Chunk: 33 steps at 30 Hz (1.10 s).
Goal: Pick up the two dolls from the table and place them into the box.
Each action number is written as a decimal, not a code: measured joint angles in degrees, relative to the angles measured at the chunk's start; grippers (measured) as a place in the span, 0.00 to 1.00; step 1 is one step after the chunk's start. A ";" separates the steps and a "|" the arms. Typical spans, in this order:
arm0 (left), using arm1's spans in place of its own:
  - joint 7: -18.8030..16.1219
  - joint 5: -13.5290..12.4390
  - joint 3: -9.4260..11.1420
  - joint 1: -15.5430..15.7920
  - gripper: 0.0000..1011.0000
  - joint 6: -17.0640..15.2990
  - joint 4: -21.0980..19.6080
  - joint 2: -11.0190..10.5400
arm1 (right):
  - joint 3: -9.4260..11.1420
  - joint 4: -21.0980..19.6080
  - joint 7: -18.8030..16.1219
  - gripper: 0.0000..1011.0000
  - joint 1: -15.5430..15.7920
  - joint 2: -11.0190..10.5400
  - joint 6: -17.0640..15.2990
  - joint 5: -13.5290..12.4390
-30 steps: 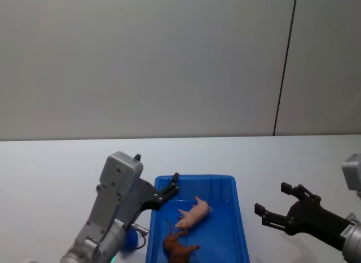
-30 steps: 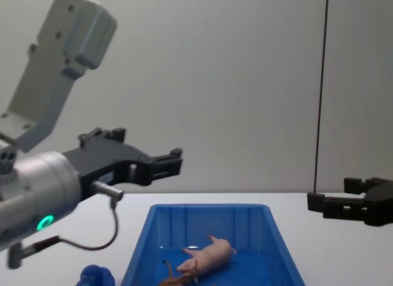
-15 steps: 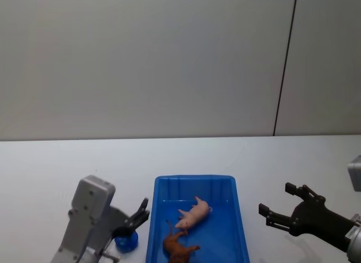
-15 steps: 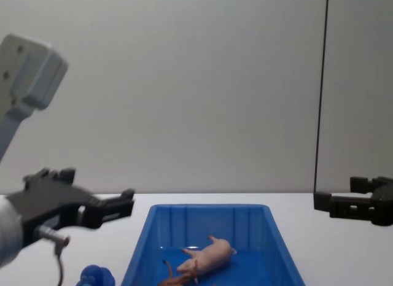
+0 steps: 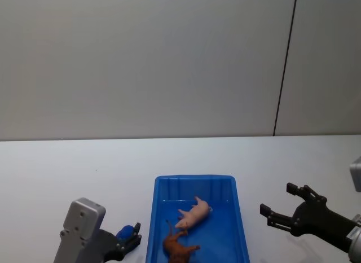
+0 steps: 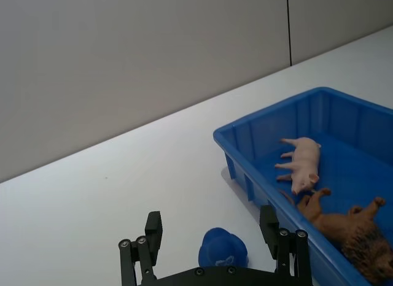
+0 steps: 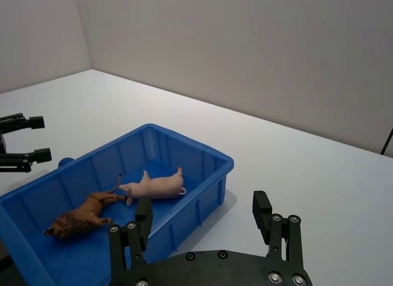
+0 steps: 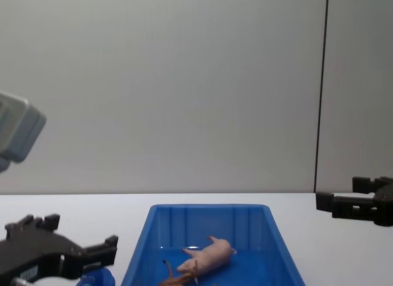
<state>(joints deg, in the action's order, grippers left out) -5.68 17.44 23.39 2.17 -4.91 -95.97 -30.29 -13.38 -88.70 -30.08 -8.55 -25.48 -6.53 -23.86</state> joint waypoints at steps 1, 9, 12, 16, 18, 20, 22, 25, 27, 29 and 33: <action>0.47 0.02 -0.02 0.04 0.99 0.14 0.33 0.05 | 0.01 -0.01 0.00 0.99 0.00 -0.01 0.01 0.00; 5.52 -0.54 -0.24 1.83 0.99 1.28 5.18 1.15 | 0.06 -0.06 0.00 0.99 0.05 -0.05 0.05 -0.06; 7.15 -0.85 -0.31 2.65 0.99 1.69 7.13 1.66 | 0.06 -0.06 0.00 0.99 0.06 -0.06 0.08 -0.08; 9.02 -1.24 -0.40 3.66 0.99 2.09 9.38 2.30 | 0.06 -0.06 0.00 0.99 0.08 -0.08 0.09 -0.08; 9.96 -1.51 -0.47 4.14 0.98 2.24 10.48 2.61 | 0.06 -0.06 -0.01 0.99 0.09 -0.09 0.09 -0.08; 10.57 -1.65 -0.51 4.50 0.95 2.27 11.26 2.83 | 0.06 -0.06 -0.01 0.99 0.09 -0.10 0.09 -0.08; 11.21 -1.84 -0.59 4.94 0.94 2.28 12.16 3.06 | 0.05 -0.06 -0.01 0.99 0.09 -0.10 0.09 -0.08; 11.85 -2.05 -0.72 5.44 0.83 2.16 13.31 3.33 | 0.05 -0.06 -0.01 0.99 0.09 -0.10 0.09 -0.08; 12.17 -2.13 -0.81 5.67 0.79 2.09 13.82 3.44 | 0.06 -0.06 -0.01 0.99 0.09 -0.10 0.09 -0.08; 12.56 -2.28 -0.91 5.94 0.71 1.99 14.41 3.57 | 0.05 -0.06 -0.01 0.99 0.09 -0.10 0.09 -0.08; 13.16 -2.50 -1.12 6.36 0.60 1.92 15.14 3.73 | 0.05 -0.06 -0.01 0.99 0.09 -0.10 0.09 -0.07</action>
<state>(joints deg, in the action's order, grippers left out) 7.48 14.94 22.28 8.53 -3.00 -80.83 -26.56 -13.33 -88.77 -30.08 -8.46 -25.58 -6.44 -23.94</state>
